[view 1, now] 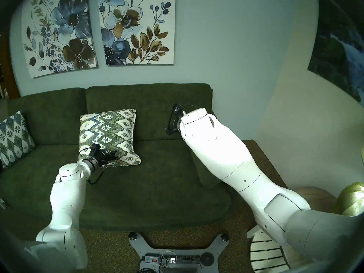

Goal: Fix throw pillow on sofa

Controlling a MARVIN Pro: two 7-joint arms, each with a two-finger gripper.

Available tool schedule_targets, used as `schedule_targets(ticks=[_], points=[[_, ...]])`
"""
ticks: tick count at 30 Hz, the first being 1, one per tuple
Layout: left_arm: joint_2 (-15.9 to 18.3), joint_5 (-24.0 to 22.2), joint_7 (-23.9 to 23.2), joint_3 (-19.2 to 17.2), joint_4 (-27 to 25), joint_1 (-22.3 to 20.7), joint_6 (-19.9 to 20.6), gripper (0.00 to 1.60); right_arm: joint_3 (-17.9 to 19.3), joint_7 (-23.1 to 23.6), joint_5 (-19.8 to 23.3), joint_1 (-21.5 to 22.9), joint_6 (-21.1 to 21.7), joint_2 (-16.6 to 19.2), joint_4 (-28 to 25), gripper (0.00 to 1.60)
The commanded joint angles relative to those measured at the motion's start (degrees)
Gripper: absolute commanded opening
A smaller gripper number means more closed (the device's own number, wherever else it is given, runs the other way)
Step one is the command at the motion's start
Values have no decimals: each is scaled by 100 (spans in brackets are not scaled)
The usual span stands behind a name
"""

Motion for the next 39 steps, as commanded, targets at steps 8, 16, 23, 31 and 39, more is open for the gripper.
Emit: schedule_targets(ticks=[8, 16, 23, 31, 39], points=[[-330, 154, 956, 386, 674, -1021, 511, 160, 18, -69, 2, 52, -12, -7, -56, 160], [-603, 288, 1445, 579, 1331, -1417, 735, 160, 17, -95, 16, 49, -12, -13, -49, 160], [-692, 380, 1863, 639, 1907, -1628, 808, 160, 17, -120, 28, 49, -12, -18, -49, 160], [-734, 472, 2224, 697, 2391, -1823, 758, 0, 17, -150, 43, 51, -12, -23, -52, 160], [-676, 540, 2287, 782, 2830, -2094, 560, 0, 20, -208, 62, 62, -12, -28, -86, 160]])
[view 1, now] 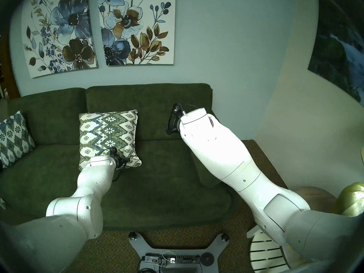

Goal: Fix throw pillow on sofa

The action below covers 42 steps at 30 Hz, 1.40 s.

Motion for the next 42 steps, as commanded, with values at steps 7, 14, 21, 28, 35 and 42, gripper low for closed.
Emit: schedule_targets(ticks=[7, 14, 21, 28, 35, 42], points=[[12, -78, -741, 250, -16, -340, -620, 0, 2, -180, 63, 56, -12, 22, -148, 160], [-44, -87, -1241, 300, -532, -411, -736, 0, 8, -162, 74, 41, -12, 5, -87, 160], [-46, -124, -1732, 381, -792, -226, -710, 0, 7, -176, 104, 39, -12, 2, -70, 160], [-68, -173, -2334, 497, -1046, 31, -669, 0, 7, -190, 131, 40, -12, 2, -64, 160], [-151, -203, -2922, 674, -1293, 355, -638, 0, 6, -207, 157, 42, -12, 1, -60, 160], [-216, -253, -3347, 839, -1628, 545, -688, 0, 6, -220, 178, 43, -12, 1, -57, 160]])
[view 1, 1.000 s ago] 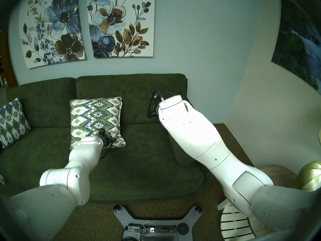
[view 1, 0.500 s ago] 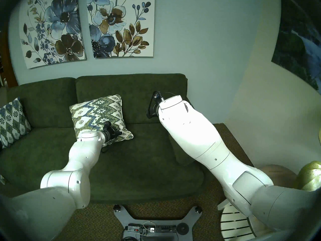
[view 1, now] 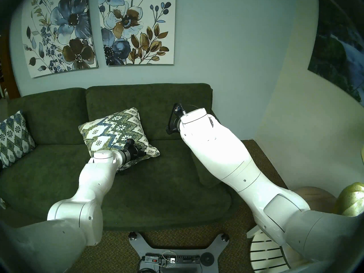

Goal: Fix throw pillow on sofa

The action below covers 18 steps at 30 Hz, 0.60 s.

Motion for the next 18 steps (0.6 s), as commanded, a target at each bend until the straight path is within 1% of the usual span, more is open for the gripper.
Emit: schedule_targets(ticks=[1, 2, 3, 4, 6, 8, 10, 11, 12, 13, 14, 18], points=[[-215, -150, -688, 189, -553, 93, -149, 0, 8, -22, -6, 49, -12, 2, -46, 160], [-214, -172, -763, 230, -681, 130, -177, 0, 8, -27, 0, 49, -12, 2, -46, 160], [-214, -172, -763, 230, -681, 130, -177, 0, 8, -27, 0, 49, -12, 2, -46, 160], [-209, -206, -963, 273, -845, 186, -203, 0, 7, -32, 7, 50, -12, 2, -45, 160], [-210, -230, -1010, 291, -914, 199, -216, 0, 7, -35, 10, 50, -12, 2, -45, 160], [-212, -281, -1200, 333, -1058, 221, -254, 0, 7, -40, 16, 51, -12, 2, -45, 160], [-223, -368, -1501, 397, -1303, 249, -304, 0, 6, -48, 24, 52, -12, 2, -46, 160], [-223, -368, -1501, 397, -1303, 249, -304, 0, 6, -48, 24, 52, -12, 2, -46, 160], [-223, -405, -1677, 418, -1455, 272, -319, 0, 6, -51, 28, 53, -12, 2, -46, 160], [-224, -427, -1696, 429, -1460, 261, -332, 0, 6, -53, 30, 53, -12, 2, -47, 160], [-210, -446, -1895, 441, -1661, 310, -346, 0, 6, -57, 33, 54, -12, 2, -48, 160], [-113, -561, -2196, 472, -1881, 426, -386, 0, 4, -74, 44, 61, -12, 4, -57, 160]])
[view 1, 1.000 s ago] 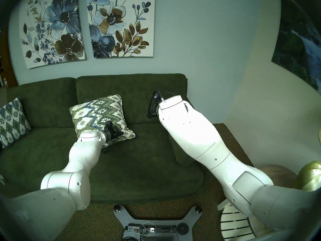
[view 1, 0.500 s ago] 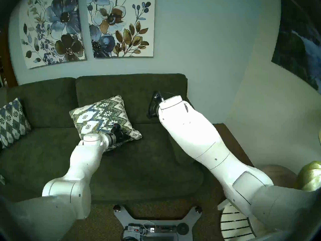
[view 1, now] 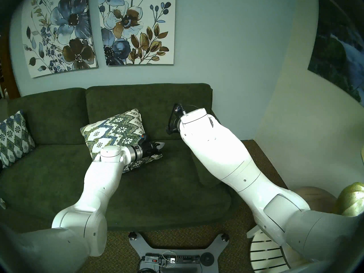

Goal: Fix throw pillow on sofa

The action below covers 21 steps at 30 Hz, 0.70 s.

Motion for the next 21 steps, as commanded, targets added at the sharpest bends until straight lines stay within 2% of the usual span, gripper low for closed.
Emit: schedule_targets(ticks=[1, 3, 4, 11, 12, 13, 18, 21], points=[[110, -252, -677, 12, -667, 149, -94, 0, 4, -33, -11, 63, -12, 4, -65, 160], [197, -310, -914, -13, -960, 304, -65, 0, 3, -44, -7, 67, -12, 5, -72, 160], [252, -347, -950, -28, -905, 316, -68, 0, 2, -50, -5, 69, -12, 5, -76, 160], [647, -535, -1625, -262, -1521, 856, 77, 0, -8, -108, 18, 80, -12, 13, -113, 160], [713, -541, -1658, -319, -1850, 1063, 141, 0, -12, -119, 23, 80, -12, 16, -119, 160], [755, -562, -1725, -358, -1679, 1042, 116, 0, -17, -130, 29, 81, -12, 20, -125, 160], [939, -602, -1748, -679, -2216, 1519, 273, 0, -47, -205, 84, 87, -12, 45, -158, 160], [927, -545, -1441, -932, -2344, 1668, 251, 0, -80, -269, 151, 99, -12, 73, -180, 160]])
